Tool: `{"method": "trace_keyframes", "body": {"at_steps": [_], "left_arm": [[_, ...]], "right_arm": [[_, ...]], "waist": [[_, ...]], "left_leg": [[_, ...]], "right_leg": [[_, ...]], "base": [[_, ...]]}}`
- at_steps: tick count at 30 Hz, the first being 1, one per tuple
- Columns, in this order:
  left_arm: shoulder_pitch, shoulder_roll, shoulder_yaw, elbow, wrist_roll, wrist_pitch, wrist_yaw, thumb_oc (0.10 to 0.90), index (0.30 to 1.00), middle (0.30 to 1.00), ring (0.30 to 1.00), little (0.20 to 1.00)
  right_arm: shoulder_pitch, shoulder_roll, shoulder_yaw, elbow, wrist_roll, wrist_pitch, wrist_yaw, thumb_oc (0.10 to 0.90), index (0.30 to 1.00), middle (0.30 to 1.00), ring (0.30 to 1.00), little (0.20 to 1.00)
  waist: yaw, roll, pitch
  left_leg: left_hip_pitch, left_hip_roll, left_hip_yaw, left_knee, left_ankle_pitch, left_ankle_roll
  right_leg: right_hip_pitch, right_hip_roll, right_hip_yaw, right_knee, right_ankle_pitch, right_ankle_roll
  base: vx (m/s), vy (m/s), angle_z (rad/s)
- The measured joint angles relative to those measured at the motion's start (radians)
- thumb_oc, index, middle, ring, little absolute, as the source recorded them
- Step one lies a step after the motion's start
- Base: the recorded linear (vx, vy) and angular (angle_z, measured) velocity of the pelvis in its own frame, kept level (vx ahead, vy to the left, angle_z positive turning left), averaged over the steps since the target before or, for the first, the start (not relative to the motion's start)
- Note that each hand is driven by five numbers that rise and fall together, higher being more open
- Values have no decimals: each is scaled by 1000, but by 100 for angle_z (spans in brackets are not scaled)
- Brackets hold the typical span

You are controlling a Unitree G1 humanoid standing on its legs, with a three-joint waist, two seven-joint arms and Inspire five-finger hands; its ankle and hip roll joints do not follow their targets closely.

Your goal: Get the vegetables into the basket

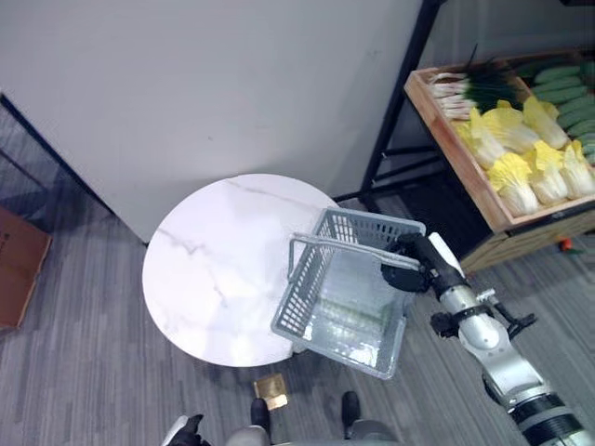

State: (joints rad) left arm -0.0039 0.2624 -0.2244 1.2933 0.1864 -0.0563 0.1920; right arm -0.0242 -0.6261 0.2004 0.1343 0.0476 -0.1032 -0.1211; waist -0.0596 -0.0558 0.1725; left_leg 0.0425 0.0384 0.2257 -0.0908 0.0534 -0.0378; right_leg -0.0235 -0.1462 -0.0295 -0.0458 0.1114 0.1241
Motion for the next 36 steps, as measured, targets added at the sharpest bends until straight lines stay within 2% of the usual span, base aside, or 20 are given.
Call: {"method": "trace_keyframes", "body": {"at_steps": [3, 5, 7, 8, 9, 10, 11, 13, 14, 17, 22, 24, 26, 29, 31, 32, 33, 34, 35, 36], "left_arm": [[-28, 22, 1, 3, 2, 4, 6, 900, 1000, 1000, 1000, 1000], [-45, 40, 3, -2, 1, 4, 10, 900, 1000, 1000, 1000, 1000], [-51, 53, 10, -7, 1, 2, 17, 900, 1000, 1000, 1000, 1000], [-48, 62, 26, -11, 1, -13, 25, 900, 1000, 1000, 1000, 1000], [-47, 67, 30, -27, 1, -12, 28, 900, 1000, 1000, 1000, 1000], [-47, 74, 30, -28, 1, -7, 29, 900, 1000, 1000, 1000, 1000], [-35, 76, 29, -31, 1, 1, 26, 900, 1000, 1000, 1000, 1000], [0, 72, 39, -25, 1, 2, 26, 900, 1000, 1000, 1000, 1000], [19, 63, 44, -24, 2, 2, 25, 900, 1000, 1000, 1000, 1000], [66, -8, 40, -8, 3, 7, 17, 900, 1000, 1000, 1000, 1000], [41, -34, 19, -6, 40, 7, 12, 900, 1000, 1000, 1000, 1000], [16, -39, -13, -14, 31, 11, 13, 900, 1000, 1000, 1000, 1000], [12, -44, -11, -26, 28, 8, 13, 900, 1000, 1000, 1000, 1000], [-2, -43, 4, -26, 7, 3, 24, 900, 1000, 1000, 1000, 1000], [-3, -47, 3, -27, -12, -1, 29, 900, 1000, 1000, 1000, 1000], [-1, -60, 9, -34, -31, -14, 31, 900, 1000, 1000, 1000, 1000], [0, -73, 19, -38, -38, -21, 27, 900, 1000, 1000, 1000, 1000], [12, -84, 31, -42, -51, -23, 25, 900, 1000, 1000, 1000, 1000], [17, -83, 28, -46, -52, -22, 22, 900, 1000, 1000, 1000, 1000], [8, -74, 31, -46, -52, -19, 21, 900, 1000, 1000, 1000, 1000]], "right_arm": [[-12, 28, -8, 0, 0, -8, -32, 400, 300, 300, 300, 300], [-18, 37, -8, 5, 3, -11, -45, 400, 300, 300, 300, 300], [-8, 36, -7, 11, 4, -13, -51, 400, 300, 300, 300, 300], [-7, 39, 3, 19, 4, -13, -52, 400, 300, 300, 300, 300], [-6, 38, 4, 15, 3, -15, -46, 400, 300, 300, 300, 300], [-6, 38, 4, 10, 3, -16, -42, 400, 300, 300, 300, 300], [-7, 34, 2, 0, 0, -16, -40, 400, 300, 300, 300, 300], [-11, 35, 6, -6, -2, -17, -29, 400, 300, 300, 300, 300], [-3, 34, 6, -17, -1, -17, -25, 400, 300, 300, 300, 300], [63, -29, -5, -21, -1, -17, -25, 400, 300, 300, 300, 300], [105, -63, -76, -23, -6, -21, -25, 400, 300, 300, 300, 300], [153, -115, -121, -56, -33, -22, -30, 400, 300, 300, 300, 300], [157, -119, -136, -55, -40, -22, -36, 400, 300, 300, 300, 300], [170, -132, -141, -64, -47, -23, -40, 400, 300, 300, 300, 300], [159, -139, -144, -64, -50, -30, -40, 400, 300, 300, 300, 300], [113, -140, -137, -59, -50, -29, -41, 400, 300, 300, 300, 300], [90, -138, -131, -58, -48, -30, -40, 400, 300, 300, 300, 300], [80, -138, -115, -55, -47, -30, -39, 400, 300, 300, 300, 300], [81, -121, -113, -52, -47, -36, -36, 400, 300, 300, 300, 300], [89, -91, -113, -50, -41, -36, -40, 400, 300, 300, 300, 300]], "waist": [[-10, -28, 16], [8, -16, 30], [2, -4, 36], [46, 12, 38], [65, 12, 37], [69, 16, 35], [70, -1, 25], [75, -6, 18], [68, 4, 15], [18, 70, -9], [-49, 116, -10], [-61, 178, 18], [-69, 199, 24], [-44, 190, 33], [-17, 170, 44], [-9, 146, 54], [-14, 145, 57], [-3, 157, 55], [6, 168, 54], [4, 140, 65]], "left_leg": [[-13, 1, 67, -5, -13, 24], [-18, 40, 145, -6, -9, 62], [-26, 62, 179, -5, 4, 75], [-20, 91, 230, -5, 5, 74], [-16, 108, 240, -2, -2, 72], [-27, 110, 242, -1, 0, 74], [-33, 98, 255, 2, 15, 56], [-30, 94, 304, 2, 47, -1], [-26, 99, 322, 2, 53, -11], [-9, 163, 327, 2, 66, -29], [-20, 204, 305, 7, 77, -56], [-27, 226, 308, 15, 82, -76], [-31, 240, 306, 25, 89, -79], [-27, 256, 187, 67, 156, -83], [-39, 227, 29, 109, 137, -104], [-47, 80, -180, 50, 21, -108], [-62, 8, -242, -7, 3, -72], [-62, -3, -259, -5, 1, -47], [-47, 15, -226, 2, -11, -7], [-41, 13, -216, 14, -10, -11]], "right_leg": [[-60, -3, 24, 12, 56, 17], [-92, 29, -14, -43, 189, 43], [-96, 9, -149, 15, 111, 20], [-129, -18, -246, 155, 52, -9], [-134, -42, -266, 228, 20, 7], [-102, -72, -257, 221, 6, 26], [-23, -126, -253, 139, 5, 35], [38, -122, -280, -1, 4, 54], [51, -106, -285, -40, -7, 49], [62, -41, -271, -42, -19, 26], [25, -4, -243, -38, -30, 13], [-45, -1, -228, 94, -94, -1], [-51, 10, -227, 110, -102, -8], [-51, 27, -174, 72, -97, -51], [-42, 15, -115, 36, -49, -62], [-49, -16, -36, -19, -20, -75], [-61, -8, 5, -40, -4, -66], [-66, 27, 31, -41, -6, -53], [-63, 61, 44, -41, -5, -47], [-54, 57, 44, -41, -5, -42]], "base": [[-135, 25, -71], [-198, 46, -99], [-128, -7, -70], [-37, -52, -94], [-15, -56, -101], [-21, -110, -59], [23, -185, -32], [69, -250, -57], [54, -215, -66], [28, -168, -27], [0, -265, -18], [-2, -435, -11], [22, -261, -14], [7, -100, -57], [54, -118, -86], [166, -101, -119], [190, -39, -138], [171, -3, -121], [100, 13, -91], [88, 6, -57]]}}
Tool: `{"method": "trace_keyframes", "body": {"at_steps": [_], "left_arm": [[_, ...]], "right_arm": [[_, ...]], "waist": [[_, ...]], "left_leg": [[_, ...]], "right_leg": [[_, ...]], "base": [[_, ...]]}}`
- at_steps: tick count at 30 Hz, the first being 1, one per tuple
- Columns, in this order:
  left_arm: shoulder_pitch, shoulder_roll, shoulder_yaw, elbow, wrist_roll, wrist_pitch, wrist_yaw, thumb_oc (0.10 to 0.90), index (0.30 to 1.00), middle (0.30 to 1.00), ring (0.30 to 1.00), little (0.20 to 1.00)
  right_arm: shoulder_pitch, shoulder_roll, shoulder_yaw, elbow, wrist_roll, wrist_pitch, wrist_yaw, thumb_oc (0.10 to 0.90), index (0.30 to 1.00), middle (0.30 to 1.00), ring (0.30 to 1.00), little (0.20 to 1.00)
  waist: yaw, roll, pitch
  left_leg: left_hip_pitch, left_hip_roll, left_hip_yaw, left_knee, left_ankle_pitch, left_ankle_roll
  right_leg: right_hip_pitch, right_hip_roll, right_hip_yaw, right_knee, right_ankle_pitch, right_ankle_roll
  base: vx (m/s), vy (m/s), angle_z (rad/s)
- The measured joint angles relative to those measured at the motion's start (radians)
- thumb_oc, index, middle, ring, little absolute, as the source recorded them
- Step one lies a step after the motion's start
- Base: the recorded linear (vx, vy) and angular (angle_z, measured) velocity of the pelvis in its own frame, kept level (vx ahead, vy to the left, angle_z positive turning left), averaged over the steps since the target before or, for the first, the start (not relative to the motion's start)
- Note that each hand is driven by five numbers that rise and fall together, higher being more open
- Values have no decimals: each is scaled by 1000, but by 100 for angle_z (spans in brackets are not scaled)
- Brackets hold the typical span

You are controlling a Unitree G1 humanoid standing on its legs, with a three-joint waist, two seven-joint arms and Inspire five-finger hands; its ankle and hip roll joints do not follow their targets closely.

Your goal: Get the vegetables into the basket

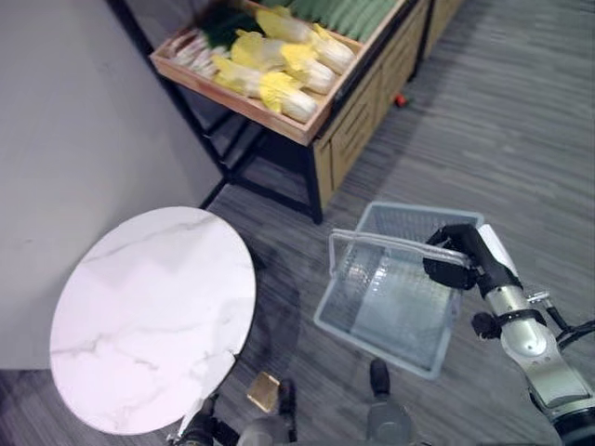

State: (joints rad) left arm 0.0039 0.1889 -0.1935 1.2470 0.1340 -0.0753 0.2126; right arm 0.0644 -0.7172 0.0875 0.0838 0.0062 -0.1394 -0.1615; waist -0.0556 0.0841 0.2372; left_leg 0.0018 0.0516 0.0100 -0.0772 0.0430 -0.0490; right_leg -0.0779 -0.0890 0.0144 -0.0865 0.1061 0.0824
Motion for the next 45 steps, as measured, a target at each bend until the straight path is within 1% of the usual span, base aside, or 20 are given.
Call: {"method": "trace_keyframes", "body": {"at_steps": [3, 5, 6, 7, 8, 9, 11, 18, 21, 22, 23, 24, 25, 28, 29, 30, 32, 35, 42, 45], "left_arm": [[-31, 65, -9, -3, 2, -3, -1, 900, 1000, 1000, 1000, 1000], [-41, 65, -9, 0, 2, -5, -4, 900, 1000, 1000, 1000, 1000], [-41, 64, -9, 1, 2, -5, -4, 900, 1000, 1000, 1000, 1000], [-35, 53, -8, 20, 2, -6, -6, 900, 1000, 1000, 1000, 1000], [-30, 43, -8, 22, 2, -6, -7, 900, 1000, 1000, 1000, 1000], [-31, 38, -9, 23, 4, -4, -8, 900, 1000, 1000, 1000, 1000], [-38, 34, -17, 20, 5, -3, -7, 900, 1000, 1000, 1000, 1000], [-49, 48, -30, 29, 16, 4, -8, 900, 1000, 1000, 1000, 1000], [-57, 74, -31, 24, 27, 1, -8, 900, 1000, 1000, 1000, 1000], [-57, 88, -26, 23, 27, 3, -6, 900, 1000, 1000, 1000, 1000], [-57, 92, -21, 19, 27, 2, -4, 900, 1000, 1000, 1000, 1000], [-57, 97, -16, 17, 27, -2, 2, 900, 1000, 1000, 1000, 1000], [-71, 107, -4, 3, 26, -2, 10, 900, 1000, 1000, 1000, 1000], [-86, 117, -7, -3, 26, 7, 11, 900, 1000, 1000, 1000, 1000], [-88, 122, -11, -28, 27, 5, 11, 900, 1000, 1000, 1000, 1000], [-90, 116, -12, -43, 26, 5, 12, 900, 1000, 1000, 1000, 1000], [-88, 80, -15, -78, 27, 1, 12, 900, 1000, 1000, 1000, 1000], [-85, 58, -40, -97, 27, -6, 7, 900, 1000, 1000, 1000, 1000], [-99, 36, -52, -82, 27, -9, 6, 900, 1000, 1000, 1000, 1000], [-96, 31, -42, -46, 24, -3, 10, 900, 1000, 1000, 1000, 1000]], "right_arm": [[18, 40, 5, 16, 1, -11, 1, 400, 300, 300, 300, 300], [-1, 50, 20, 27, -4, -10, 8, 400, 300, 300, 300, 300], [-3, 51, 22, 27, -5, -11, 9, 400, 300, 300, 300, 300], [-12, 44, 30, 23, -6, -11, 18, 400, 300, 300, 300, 300], [-15, 32, 27, 21, -4, -11, 18, 400, 300, 300, 300, 300], [-16, 30, 24, 24, -4, -11, 17, 400, 300, 300, 300, 300], [-2, 27, 20, 17, -5, -14, 19, 400, 300, 300, 300, 300], [19, 70, 15, 18, -10, -15, 13, 400, 300, 300, 300, 300], [-3, 101, 31, 19, -30, -14, 8, 400, 300, 300, 300, 300], [-9, 109, 39, 20, -31, -18, 7, 400, 300, 300, 300, 300], [-10, 111, 39, 23, -31, -18, 7, 400, 300, 300, 300, 300], [-8, 109, 39, 23, -31, -18, 7, 400, 300, 300, 300, 300], [-13, 110, 40, 27, -33, -17, 7, 400, 300, 300, 300, 300], [-16, 110, 39, 25, -45, -20, -1, 400, 300, 300, 300, 300], [-9, 110, 39, 25, -49, -20, -5, 400, 300, 300, 300, 300], [-8, 105, 39, 29, -49, -20, -6, 400, 300, 300, 300, 300], [-13, 100, 38, 63, -49, -14, -8, 400, 300, 300, 300, 300], [-10, 79, 34, 68, -48, -3, -10, 400, 300, 300, 300, 300], [-10, 20, 7, 85, -48, -3, -19, 400, 300, 300, 300, 300], [-6, -2, -19, 99, -48, -2, -24, 400, 300, 300, 300, 300]], "waist": [[12, -80, 17], [38, -99, 29], [44, -102, 31], [61, -103, 34], [51, -79, 27], [43, -76, 31], [22, -75, 30], [2, -99, 35], [9, -107, 36], [4, -108, 35], [11, -104, 36], [6, -96, 36], [14, -97, 35], [16, -109, 29], [10, -128, 24], [14, -127, 24], [14, -75, 20], [11, -47, 13], [-13, -16, 16], [-3, -7, 18]], "left_leg": [[2, 0, 12, 13, -12, -8], [10, -16, 15, 75, -30, -8], [7, -18, 14, 98, -37, -5], [-7, -34, -33, 123, -92, 29], [-4, -26, -40, 71, -82, 30], [6, -27, -39, 63, -65, 13], [16, -38, -28, 58, -61, 23], [36, -75, 134, 32, -66, 61], [49, -57, 245, 22, -69, 69], [61, -38, 295, 13, -63, 77], [70, -30, 311, 9, -62, 78], [68, -15, 314, 9, -62, 77], [75, 3, 344, 4, -56, 69], [80, 0, 343, -1, -49, 56], [87, -16, 330, -6, -39, 40], [91, -12, 327, -10, -36, 28], [93, 40, 297, -9, -19, 11], [95, 89, 277, -5, -12, 1], [40, 152, 209, 68, 5, -27], [-27, 152, 145, 183, 37, -77]], "right_leg": [[-13, 4, 2, 2, 9, -5], [-7, 2, 62, 16, 17, -13], [-1, -1, 75, 16, 17, -13], [14, -15, 121, 7, 19, -11], [14, 1, 124, 7, 18, -9], [17, 5, 141, 5, 10, -7], [17, -1, 146, 7, 10, 6], [-70, -8, 238, 40, 61, 34], [-129, 31, 195, 55, 153, 50], [-125, 22, 97, 16, 177, 52], [-124, 13, -14, 32, 119, 29], [-121, 9, -20, 56, 95, 35], [-121, -33, -127, 68, 79, 47], [-88, -109, -121, 40, 83, 53], [-40, -134, -119, 24, 110, 64], [-22, -129, -128, -1, 100, 78], [-11, -72, -145, -2, 90, 50], [-6, -28, -151, -1, 77, 26], [-5, 27, -182, -1, 48, -7], [1, 15, -195, -1, 36, -26]], "base": [[80, 33, -27], [109, 174, -59], [84, 228, -102], [32, 130, -77], [17, 226, -81], [-3, 243, -35], [-13, 216, -20], [-54, 182, -71], [-15, 39, -103], [-3, -75, -109], [43, -80, -72], [85, -119, -60], [117, -94, -54], [80, -77, -13], [155, -189, 29], [154, -204, 17], [156, -242, 2], [92, -151, -6], [141, -246, 9], [108, -181, 16]]}}
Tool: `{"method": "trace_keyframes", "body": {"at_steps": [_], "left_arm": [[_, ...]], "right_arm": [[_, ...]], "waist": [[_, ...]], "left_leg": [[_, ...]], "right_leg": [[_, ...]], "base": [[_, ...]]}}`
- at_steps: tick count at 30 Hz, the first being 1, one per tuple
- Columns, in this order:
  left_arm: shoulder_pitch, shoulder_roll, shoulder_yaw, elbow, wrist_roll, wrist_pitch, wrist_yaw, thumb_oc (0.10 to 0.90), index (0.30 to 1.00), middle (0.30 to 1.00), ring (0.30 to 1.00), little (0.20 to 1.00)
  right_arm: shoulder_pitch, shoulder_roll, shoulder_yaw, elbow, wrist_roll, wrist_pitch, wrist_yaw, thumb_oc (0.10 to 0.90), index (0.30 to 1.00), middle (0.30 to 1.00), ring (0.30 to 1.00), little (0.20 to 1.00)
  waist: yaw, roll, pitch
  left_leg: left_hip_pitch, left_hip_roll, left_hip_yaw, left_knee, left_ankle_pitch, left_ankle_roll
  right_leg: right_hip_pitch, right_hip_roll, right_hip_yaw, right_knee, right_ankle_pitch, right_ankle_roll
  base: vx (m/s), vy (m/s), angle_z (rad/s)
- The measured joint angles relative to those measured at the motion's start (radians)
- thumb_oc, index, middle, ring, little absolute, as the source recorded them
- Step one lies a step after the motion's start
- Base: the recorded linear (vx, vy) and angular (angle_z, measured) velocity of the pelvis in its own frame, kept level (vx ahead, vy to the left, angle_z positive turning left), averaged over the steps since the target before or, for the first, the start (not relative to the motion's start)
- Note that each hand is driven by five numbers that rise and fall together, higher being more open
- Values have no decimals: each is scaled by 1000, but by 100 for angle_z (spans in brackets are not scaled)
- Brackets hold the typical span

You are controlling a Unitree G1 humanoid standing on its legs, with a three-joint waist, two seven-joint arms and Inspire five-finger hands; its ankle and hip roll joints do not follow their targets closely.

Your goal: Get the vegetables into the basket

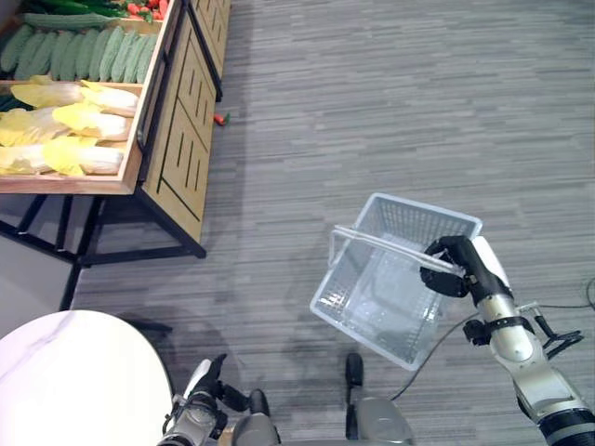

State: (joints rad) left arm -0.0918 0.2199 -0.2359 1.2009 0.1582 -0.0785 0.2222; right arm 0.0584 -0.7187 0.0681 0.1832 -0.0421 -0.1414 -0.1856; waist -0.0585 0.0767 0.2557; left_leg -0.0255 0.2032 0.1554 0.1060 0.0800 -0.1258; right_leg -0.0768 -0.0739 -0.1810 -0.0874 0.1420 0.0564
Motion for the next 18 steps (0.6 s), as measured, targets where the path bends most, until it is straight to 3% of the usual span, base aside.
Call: {"method": "trace_keyframes", "body": {"at_steps": [3, 4, 6, 8, 12, 15, 16, 17, 18], "left_arm": [[3, -5, 18, 9, -6, -9, 17, 900, 1000, 1000, 1000, 1000], [-4, -11, 21, 9, -3, -20, 17, 900, 1000, 1000, 1000, 1000], [1, -15, 22, 23, -3, -17, 19, 900, 1000, 1000, 1000, 1000], [-1, -12, 14, 39, -1, -5, 18, 900, 1000, 1000, 1000, 1000], [27, -13, 10, 94, 3, 11, 4, 900, 1000, 1000, 1000, 1000], [80, -18, 11, 91, 14, 19, -9, 900, 1000, 1000, 1000, 1000], [112, -20, 12, 92, 24, 23, -13, 900, 1000, 1000, 1000, 1000], [116, -16, 12, 94, 27, 27, -14, 900, 1000, 1000, 1000, 1000], [117, -1, 12, 98, 35, 30, -17, 900, 1000, 1000, 1000, 1000]], "right_arm": [[0, -25, -7, 10, 0, 4, -4, 400, 300, 300, 300, 300], [-8, -33, -11, 12, 0, 5, -11, 400, 300, 300, 300, 300], [-8, -38, -13, 12, 0, 5, -11, 400, 300, 300, 300, 300], [-3, -36, -12, 12, 0, 5, -11, 400, 300, 300, 300, 300], [-6, -14, -14, 56, -1, 8, -22, 400, 300, 300, 300, 300], [-4, -8, -11, 76, -22, 17, -19, 400, 300, 300, 300, 300], [2, 0, -12, 71, -30, 18, -18, 400, 300, 300, 300, 300], [20, 2, -14, 56, -31, 18, -19, 400, 300, 300, 300, 300], [60, 20, -17, 27, -39, 18, -18, 400, 300, 300, 300, 300]], "waist": [[31, -6, 11], [45, -18, 18], [50, -16, 17], [52, -21, 20], [80, -33, 27], [105, -10, 18], [114, -6, 18], [126, -20, 19], [124, -56, 10]], "left_leg": [[-68, -22, -104, 117, 0, -42], [-91, -97, -152, 103, -55, -50], [-128, -135, -113, 40, -48, -15], [-156, -130, -84, 18, -30, 6], [-202, -119, -86, -109, 8, 1], [-183, -100, -106, -154, 14, -1], [-158, -100, -92, -148, 55, 44], [-149, -115, -73, -136, 58, 50], [-136, -163, -57, -135, 46, 77]], "right_leg": [[19, -17, 9, -1, -7, -36], [18, -46, 26, -1, -10, -43], [22, -51, 20, -1, -12, -46], [22, -44, 7, -4, -18, -52], [31, -42, 38, -1, -39, -39], [71, -40, 74, -6, -67, 0], [100, -44, 101, -6, -83, 29], [112, -61, 110, -6, -95, 32], [130, -112, 119, 1, -125, 18]], "base": [[125, -122, 8], [177, -56, -1], [168, -2, -1], [241, 53, -2], [312, 103, -23], [260, 156, -42], [281, 244, -49], [340, 313, -23], [211, 264, 8]]}}
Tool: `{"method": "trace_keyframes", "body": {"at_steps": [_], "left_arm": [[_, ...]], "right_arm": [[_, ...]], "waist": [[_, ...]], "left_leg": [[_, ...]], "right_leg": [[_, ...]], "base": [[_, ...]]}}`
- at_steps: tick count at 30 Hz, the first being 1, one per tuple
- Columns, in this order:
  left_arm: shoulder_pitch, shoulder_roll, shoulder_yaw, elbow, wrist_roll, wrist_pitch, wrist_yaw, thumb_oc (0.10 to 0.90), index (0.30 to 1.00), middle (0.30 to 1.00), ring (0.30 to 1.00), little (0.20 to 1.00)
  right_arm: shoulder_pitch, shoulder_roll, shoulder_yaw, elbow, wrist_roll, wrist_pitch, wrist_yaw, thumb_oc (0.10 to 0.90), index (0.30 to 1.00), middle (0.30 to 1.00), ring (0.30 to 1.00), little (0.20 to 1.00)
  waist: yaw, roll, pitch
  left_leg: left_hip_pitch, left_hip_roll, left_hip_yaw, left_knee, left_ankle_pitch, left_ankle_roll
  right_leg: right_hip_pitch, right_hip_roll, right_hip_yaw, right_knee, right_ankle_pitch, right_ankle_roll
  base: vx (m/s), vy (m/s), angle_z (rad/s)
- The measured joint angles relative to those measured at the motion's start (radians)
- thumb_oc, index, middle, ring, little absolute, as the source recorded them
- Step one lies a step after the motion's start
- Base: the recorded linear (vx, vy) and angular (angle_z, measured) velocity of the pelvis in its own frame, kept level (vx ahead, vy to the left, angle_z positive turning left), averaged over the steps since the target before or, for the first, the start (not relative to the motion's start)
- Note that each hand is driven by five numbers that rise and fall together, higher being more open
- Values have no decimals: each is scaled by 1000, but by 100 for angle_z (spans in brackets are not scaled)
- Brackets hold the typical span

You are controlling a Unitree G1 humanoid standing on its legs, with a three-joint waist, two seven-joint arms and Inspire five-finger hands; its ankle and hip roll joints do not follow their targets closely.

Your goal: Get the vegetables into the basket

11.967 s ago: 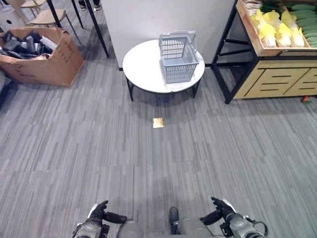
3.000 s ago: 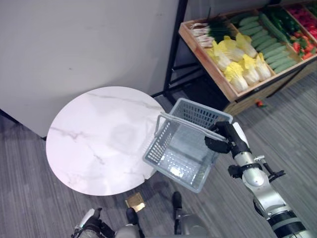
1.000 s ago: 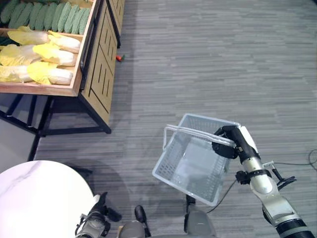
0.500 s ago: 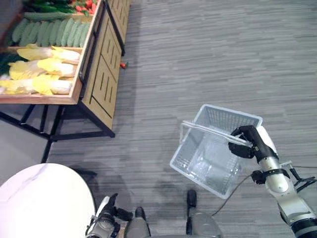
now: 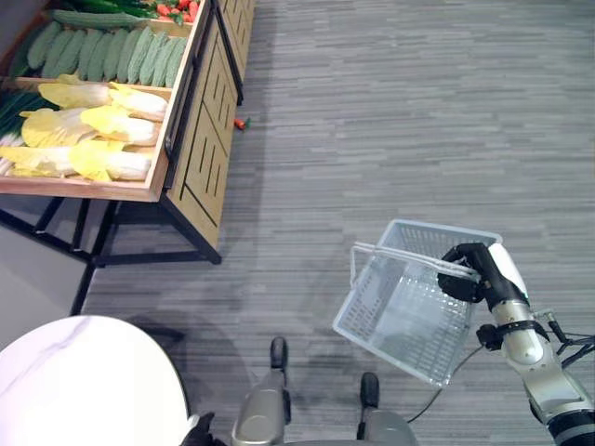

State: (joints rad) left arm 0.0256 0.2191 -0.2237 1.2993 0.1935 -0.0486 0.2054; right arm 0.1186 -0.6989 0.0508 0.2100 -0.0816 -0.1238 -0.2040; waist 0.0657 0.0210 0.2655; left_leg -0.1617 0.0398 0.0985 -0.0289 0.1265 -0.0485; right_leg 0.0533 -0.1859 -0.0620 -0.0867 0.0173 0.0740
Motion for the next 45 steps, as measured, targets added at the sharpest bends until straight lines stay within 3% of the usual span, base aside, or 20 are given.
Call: {"method": "trace_keyframes", "body": {"at_steps": [3, 8, 10, 12, 13, 14, 16, 18, 19, 20, 23, 25, 26, 28, 32, 34, 38, 40, 42, 45], "left_arm": [[-11, 22, -2, -8, 17, 1, -3, 900, 1000, 1000, 1000, 1000], [-36, 57, -20, -67, 34, -2, -2, 900, 1000, 1000, 1000, 1000], [-61, 68, -22, -74, 34, -6, -3, 900, 1000, 1000, 1000, 1000], [-94, 84, -19, -83, 34, -6, -2, 900, 1000, 1000, 1000, 1000], [-99, 101, -20, -83, 33, -3, -2, 900, 1000, 1000, 1000, 1000], [-103, 114, -19, -93, 32, -3, 8, 900, 1000, 1000, 1000, 1000], [-117, 149, -16, -117, 27, -8, 35, 900, 1000, 1000, 1000, 1000], [-139, 165, -11, -114, -1, 6, 39, 900, 1000, 1000, 1000, 1000], [-151, 162, -5, -118, -7, 5, 40, 900, 1000, 1000, 1000, 1000], [-148, 159, -1, -116, -16, 4, 47, 900, 1000, 1000, 1000, 1000], [-138, 141, -7, -118, -16, 5, 49, 900, 1000, 1000, 1000, 1000], [-115, 121, -7, -126, -16, -1, 51, 900, 1000, 1000, 1000, 1000], [-105, 104, -3, -125, -16, -3, 51, 900, 1000, 1000, 1000, 1000], [-84, 65, -3, -130, -16, -4, 48, 900, 1000, 1000, 1000, 1000], [-79, 4, 3, -68, -17, -14, 39, 900, 1000, 1000, 1000, 1000], [-84, 7, 3, -55, -16, -14, 38, 900, 1000, 1000, 1000, 1000], [-82, -2, 31, -42, -16, -8, 45, 900, 1000, 1000, 1000, 1000], [-81, -3, 30, -40, -16, -3, 50, 900, 1000, 1000, 1000, 1000], [-74, -12, 30, -35, -14, 2, 51, 900, 1000, 1000, 1000, 1000], [-57, -16, 22, -29, -6, 13, 43, 900, 1000, 1000, 1000, 1000]], "right_arm": [[0, 55, -1, -7, -23, -1, 0, 400, 300, 300, 300, 300], [-50, 105, 26, -8, -31, 1, 9, 400, 300, 300, 300, 300], [-90, 107, 52, 12, -30, 2, 9, 400, 300, 300, 300, 300], [-91, 119, 60, 15, -30, 0, 7, 400, 300, 300, 300, 300], [-101, 125, 79, 16, -31, 1, 5, 400, 300, 300, 300, 300], [-98, 125, 91, 14, -32, 1, 6, 400, 300, 300, 300, 300], [-104, 125, 106, -1, -32, -1, 7, 400, 300, 300, 300, 300], [-106, 127, 108, -5, -31, -4, 8, 400, 300, 300, 300, 300], [-104, 127, 111, 0, -31, -4, 7, 400, 300, 300, 300, 300], [-102, 129, 112, 2, -31, -3, 7, 400, 300, 300, 300, 300], [-83, 129, 112, 4, -31, 2, 8, 400, 300, 300, 300, 300], [-45, 123, 112, 9, -31, 3, 10, 400, 300, 300, 300, 300], [-55, 118, 112, 21, -30, 5, 12, 400, 300, 300, 300, 300], [-68, 98, 110, 22, -29, 10, 13, 400, 300, 300, 300, 300], [-71, 39, 99, 22, -27, 11, 22, 400, 300, 300, 300, 300], [-80, 35, 74, 19, -21, 9, 21, 400, 300, 300, 300, 300], [-69, 9, 43, 12, -21, 8, 7, 400, 300, 300, 300, 300], [-60, 7, 25, 3, -21, 8, -3, 400, 300, 300, 300, 300], [-38, 6, 2, -2, -21, 11, -16, 400, 300, 300, 300, 300], [-31, 8, 7, -1, -22, 13, -14, 400, 300, 300, 300, 300]], "waist": [[7, -25, -8], [11, -23, -15], [15, -21, -14], [0, -25, -14], [-3, -25, -12], [-15, -24, -13], [-22, -31, -14], [-39, -32, -12], [-50, -33, -12], [-61, -30, -11], [-86, -33, -10], [-91, -44, -20], [-84, -23, -21], [-76, 18, -32], [-80, 27, -33], [-78, 35, -34], [-77, 31, -32], [-78, 22, -26], [-68, 22, -27], [-49, 17, -23]], "left_leg": [[26, -44, 31, -20, 6, 50], [74, -65, 69, -58, -2, 104], [87, -48, 85, -57, -4, 111], [113, -65, 78, -44, -37, 120], [159, -55, 82, -60, -46, 128], [178, -55, 77, -60, -56, 137], [193, -57, 83, -59, -69, 135], [196, -60, 74, -58, -77, 123], [202, -61, 59, -57, -88, 115], [209, -62, 51, -57, -103, 110], [245, -61, 10, -58, -122, 75], [296, -51, -23, -58, -152, 34], [304, -23, -23, -58, -161, 22], [288, 37, -25, -36, -163, 7], [245, 114, -92, 105, -127, -38], [233, 135, -116, 132, -95, -79], [171, 141, -112, 259, 5, -140], [127, 146, -76, 322, -7, -150], [82, 112, -24, 218, -59, -142], [45, 86, -1, 51, -46, -110]], "right_leg": [[-15, -45, 7, 55, 8, 23], [-66, -62, 24, 154, 40, 68], [-173, -59, 38, 354, 8, 96], [-214, -49, 77, 496, 26, 97], [-310, -60, 83, 708, 53, 110], [-339, -62, 80, 741, 20, 107], [-385, -55, 43, 657, -13, 91], [-363, -37, -16, 370, -17, 86], [-381, -32, -18, 332, -1, 87], [-366, -22, -16, 197, 25, 93], [-345, -22, 22, 86, 117, 87], [-271, -15, 19, 69, 170, 90], [-265, 5, 0, 74, 190, 85], [-254, 70, -15, 48, 208, 24], [-187, 130, -89, 53, 142, -43], [-178, 148, -110, 68, 103, -49], [-128, 149, -148, 72, 53, -95], [-105, 148, -160, 34, 56, -95], [-85, 149, -179, 0, 51, -98], [-75, 168, -187, 0, 43, -104]], "base": [[141, 203, 2], [102, 218, -22], [114, 223, -21], [155, 153, 3], [115, 43, 5], [304, -81, -10], [246, -95, -4], [246, -144, 16], [404, -250, 30], [311, -198, 26], [263, -182, 45], [276, -265, 52], [139, -180, 11], [241, -320, -6], [175, -235, 32], [149, -232, 26], [122, -209, 33], [99, -95, 19], [135, -47, 27], [198, -9, 8]]}}
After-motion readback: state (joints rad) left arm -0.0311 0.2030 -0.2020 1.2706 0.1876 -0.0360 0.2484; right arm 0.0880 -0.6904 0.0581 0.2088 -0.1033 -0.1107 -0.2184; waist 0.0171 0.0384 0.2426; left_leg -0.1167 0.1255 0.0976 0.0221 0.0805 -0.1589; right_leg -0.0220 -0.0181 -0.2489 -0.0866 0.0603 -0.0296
